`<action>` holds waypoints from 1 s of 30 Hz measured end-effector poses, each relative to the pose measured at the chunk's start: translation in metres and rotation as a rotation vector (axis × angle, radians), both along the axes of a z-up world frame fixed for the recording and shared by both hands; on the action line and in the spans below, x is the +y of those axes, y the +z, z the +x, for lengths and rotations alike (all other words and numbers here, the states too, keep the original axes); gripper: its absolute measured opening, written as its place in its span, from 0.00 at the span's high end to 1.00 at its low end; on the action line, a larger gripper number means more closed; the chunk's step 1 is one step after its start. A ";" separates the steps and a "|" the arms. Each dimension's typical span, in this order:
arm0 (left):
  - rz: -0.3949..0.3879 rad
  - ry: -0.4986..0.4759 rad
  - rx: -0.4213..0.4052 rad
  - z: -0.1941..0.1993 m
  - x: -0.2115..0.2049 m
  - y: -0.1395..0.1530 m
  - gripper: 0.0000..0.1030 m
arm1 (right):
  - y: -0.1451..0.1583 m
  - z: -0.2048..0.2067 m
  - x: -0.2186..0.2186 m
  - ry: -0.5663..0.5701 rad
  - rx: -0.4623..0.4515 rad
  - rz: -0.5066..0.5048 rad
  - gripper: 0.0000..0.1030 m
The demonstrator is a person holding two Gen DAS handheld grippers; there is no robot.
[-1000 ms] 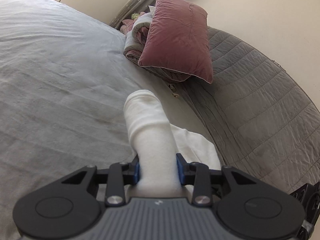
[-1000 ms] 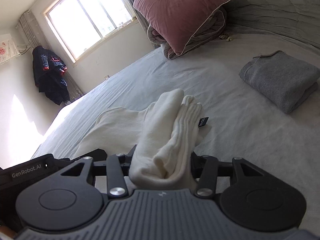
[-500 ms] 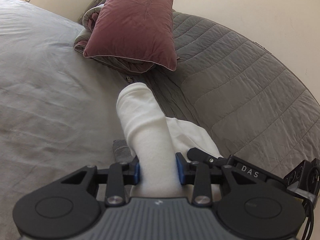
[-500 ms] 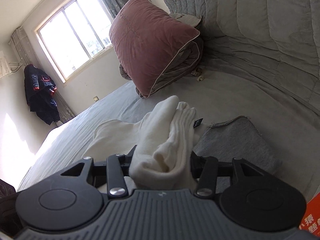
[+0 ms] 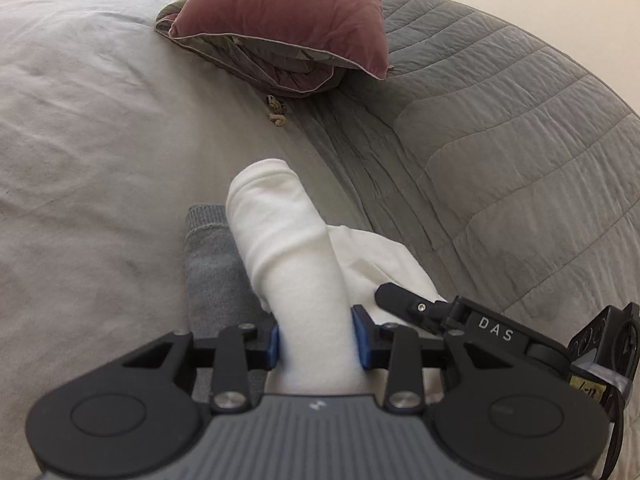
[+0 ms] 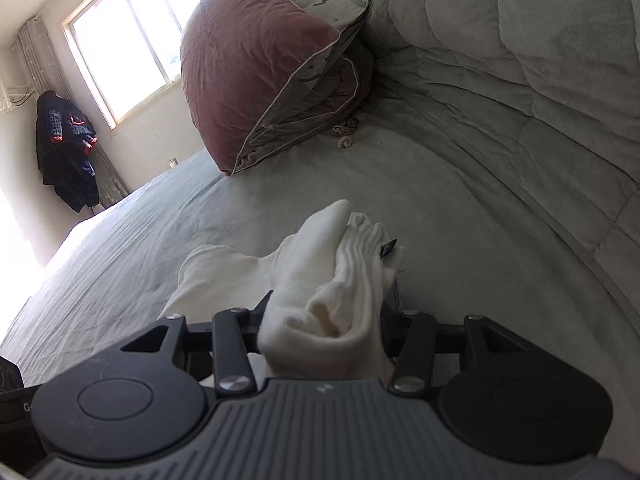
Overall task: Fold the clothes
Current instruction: 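Carry the bundle with both grippers onto the folded grey garment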
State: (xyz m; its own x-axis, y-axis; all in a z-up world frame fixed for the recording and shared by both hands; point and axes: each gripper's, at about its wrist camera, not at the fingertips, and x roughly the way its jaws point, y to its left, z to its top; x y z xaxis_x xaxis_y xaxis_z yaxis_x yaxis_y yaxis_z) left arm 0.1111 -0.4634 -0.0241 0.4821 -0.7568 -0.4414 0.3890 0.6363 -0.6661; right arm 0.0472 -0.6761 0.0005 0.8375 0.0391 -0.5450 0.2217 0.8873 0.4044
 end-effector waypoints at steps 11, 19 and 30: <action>0.042 0.069 -0.262 -0.008 0.019 0.026 0.53 | 0.009 -0.037 -0.006 -0.122 -0.163 -0.058 0.30; 0.172 -0.048 -0.393 0.013 -0.017 0.036 0.60 | 0.018 -0.027 0.024 -0.092 -0.176 -0.216 0.42; 0.255 -0.054 -0.322 0.017 -0.005 0.010 0.58 | -0.009 -0.008 0.032 -0.115 -0.078 -0.256 0.46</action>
